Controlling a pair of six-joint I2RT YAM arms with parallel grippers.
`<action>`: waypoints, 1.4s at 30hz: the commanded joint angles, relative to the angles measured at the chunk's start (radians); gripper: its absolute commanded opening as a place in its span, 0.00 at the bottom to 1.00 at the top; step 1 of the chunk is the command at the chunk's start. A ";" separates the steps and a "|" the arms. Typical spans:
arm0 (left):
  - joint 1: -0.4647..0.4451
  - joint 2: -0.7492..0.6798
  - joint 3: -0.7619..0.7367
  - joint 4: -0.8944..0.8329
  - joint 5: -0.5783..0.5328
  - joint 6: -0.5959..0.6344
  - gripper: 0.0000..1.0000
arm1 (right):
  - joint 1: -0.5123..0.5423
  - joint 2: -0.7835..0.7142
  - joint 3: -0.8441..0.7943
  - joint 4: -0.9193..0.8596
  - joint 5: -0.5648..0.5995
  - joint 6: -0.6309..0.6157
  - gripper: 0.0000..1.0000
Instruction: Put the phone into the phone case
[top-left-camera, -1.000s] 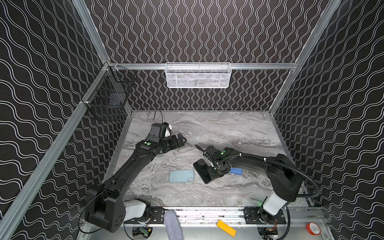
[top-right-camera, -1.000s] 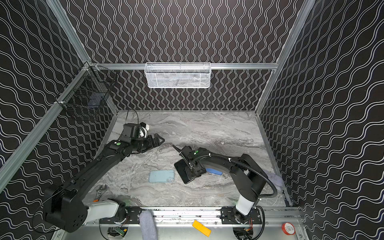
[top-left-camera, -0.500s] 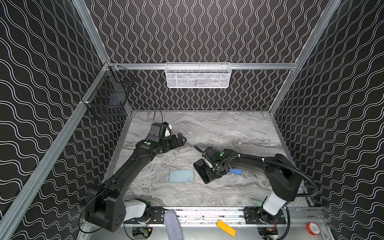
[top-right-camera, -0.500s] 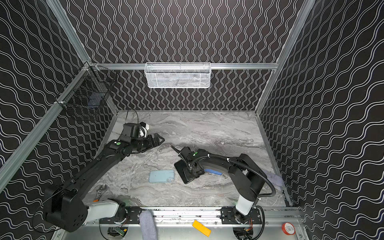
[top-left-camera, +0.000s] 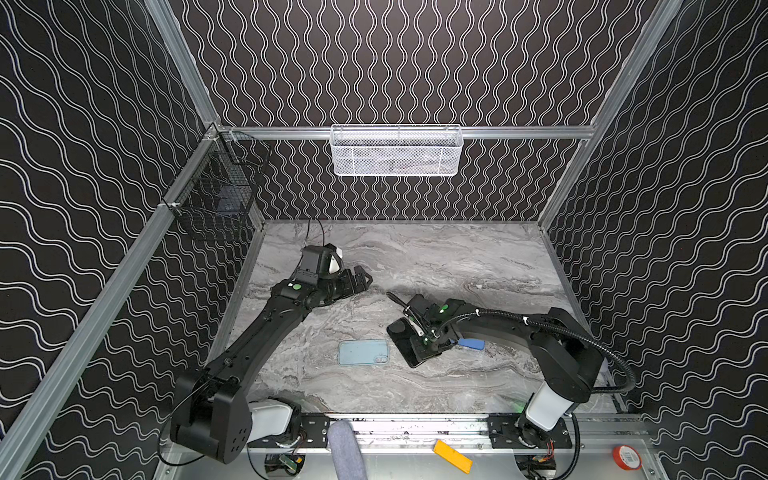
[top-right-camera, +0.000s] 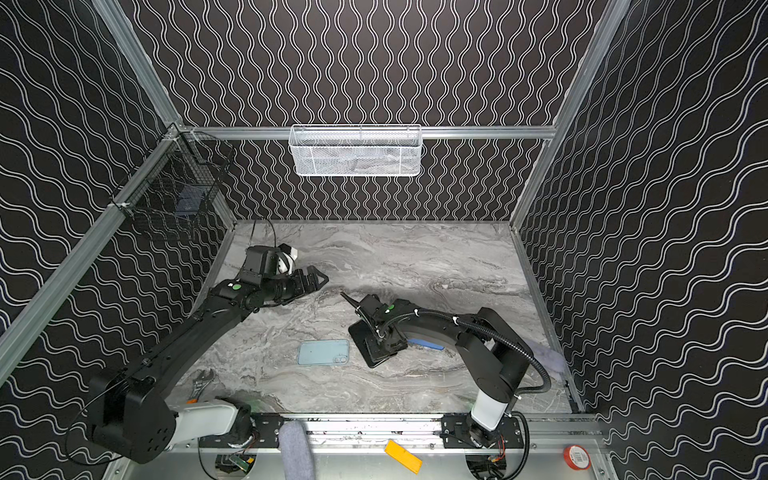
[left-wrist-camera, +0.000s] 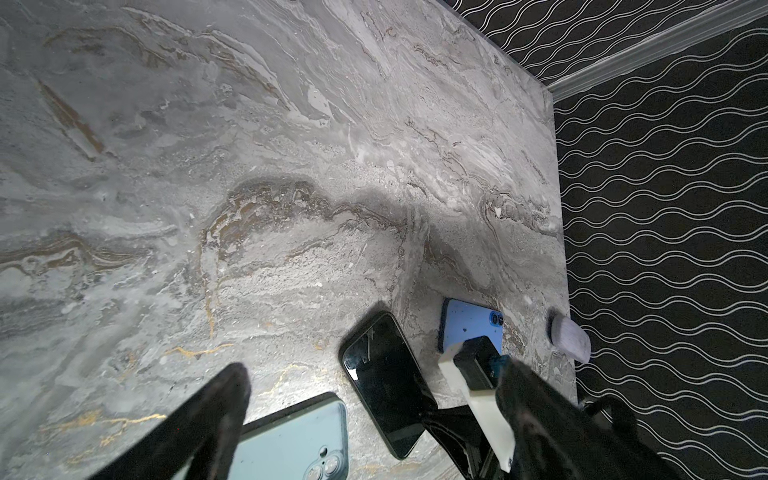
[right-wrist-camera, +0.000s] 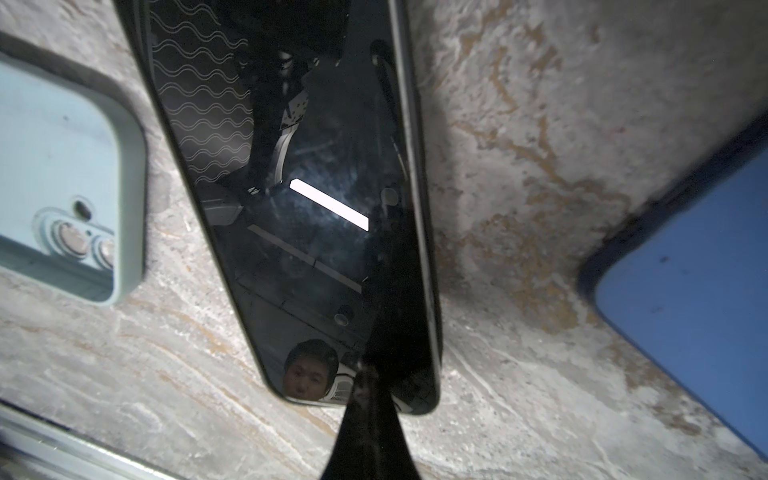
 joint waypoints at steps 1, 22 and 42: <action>0.002 -0.002 -0.009 0.027 0.015 0.018 0.98 | -0.004 0.017 -0.014 -0.108 0.154 0.010 0.00; -0.369 0.002 -0.024 -0.157 -0.021 0.168 0.77 | -0.166 -0.318 -0.086 0.039 -0.091 0.064 0.28; -0.737 0.387 0.100 -0.099 -0.245 0.150 0.20 | -0.281 -0.487 -0.353 0.207 -0.298 0.113 0.33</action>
